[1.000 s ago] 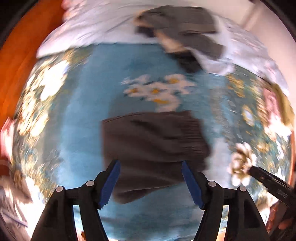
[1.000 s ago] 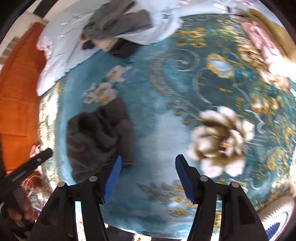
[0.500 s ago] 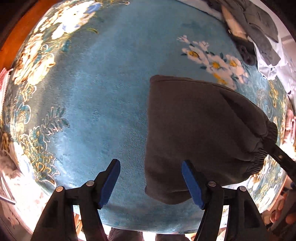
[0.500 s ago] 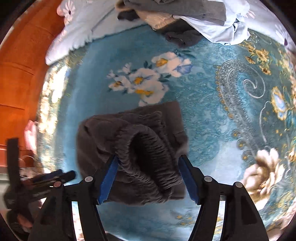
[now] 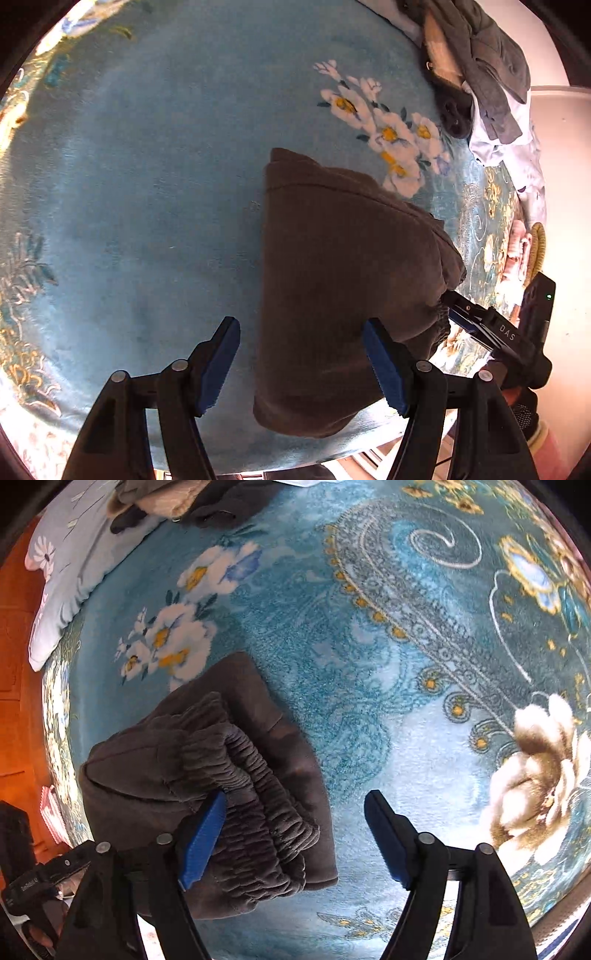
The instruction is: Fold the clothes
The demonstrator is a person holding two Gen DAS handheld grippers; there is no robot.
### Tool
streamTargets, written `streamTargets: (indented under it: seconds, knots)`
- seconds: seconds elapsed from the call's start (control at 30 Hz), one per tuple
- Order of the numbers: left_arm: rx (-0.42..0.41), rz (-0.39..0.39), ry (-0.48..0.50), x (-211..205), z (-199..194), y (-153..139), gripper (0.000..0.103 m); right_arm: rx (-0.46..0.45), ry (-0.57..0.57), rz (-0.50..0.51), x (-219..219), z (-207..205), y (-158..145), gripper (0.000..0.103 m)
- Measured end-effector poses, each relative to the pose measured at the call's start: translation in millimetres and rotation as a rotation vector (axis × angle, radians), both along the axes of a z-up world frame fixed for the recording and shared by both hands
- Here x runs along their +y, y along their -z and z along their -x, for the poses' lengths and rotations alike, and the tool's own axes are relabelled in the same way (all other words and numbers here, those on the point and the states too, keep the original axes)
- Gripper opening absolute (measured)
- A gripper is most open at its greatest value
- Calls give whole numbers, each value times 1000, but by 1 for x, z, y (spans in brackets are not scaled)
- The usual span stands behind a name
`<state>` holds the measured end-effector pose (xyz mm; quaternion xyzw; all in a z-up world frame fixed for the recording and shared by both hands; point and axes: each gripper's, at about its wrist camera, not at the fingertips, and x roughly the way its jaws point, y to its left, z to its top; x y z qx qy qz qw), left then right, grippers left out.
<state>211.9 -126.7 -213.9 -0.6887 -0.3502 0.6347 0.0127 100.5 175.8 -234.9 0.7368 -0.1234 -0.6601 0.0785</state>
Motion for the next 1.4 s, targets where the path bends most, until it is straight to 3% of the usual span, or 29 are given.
streamTargets:
  seconds: [0.13,0.27,0.37,0.47,0.6,0.87,0.93,1.03,1.2,1.4]
  knots:
    - [18,-29,16,1,5,11,73,-39,82,86,12,0,9,80]
    - [28,-64,26,-3,8,18,73,-12,109,199,13,-6,-2,80]
    - [38,-72,46,-5,7,19,75,1,73,187,7,-7,1,81]
    - [43,-61,68,-2,8,20,79,-19,111,204,9,-2,16,81]
    - [45,-56,82,3,10,26,84,-34,157,227,14,-1,32,90]
    - [-9,-85,24,6,12,41,86,-80,281,284,15,-5,41,90]
    - [-36,-104,-3,5,12,44,86,-88,317,304,13,-7,41,84]
    - [-41,-90,-4,8,15,40,81,-85,347,309,4,-9,35,72]
    - [0,-27,53,18,21,19,50,-58,307,282,-16,-19,14,57]
    - [80,59,136,27,23,-20,40,-15,303,291,-32,-29,-20,53]
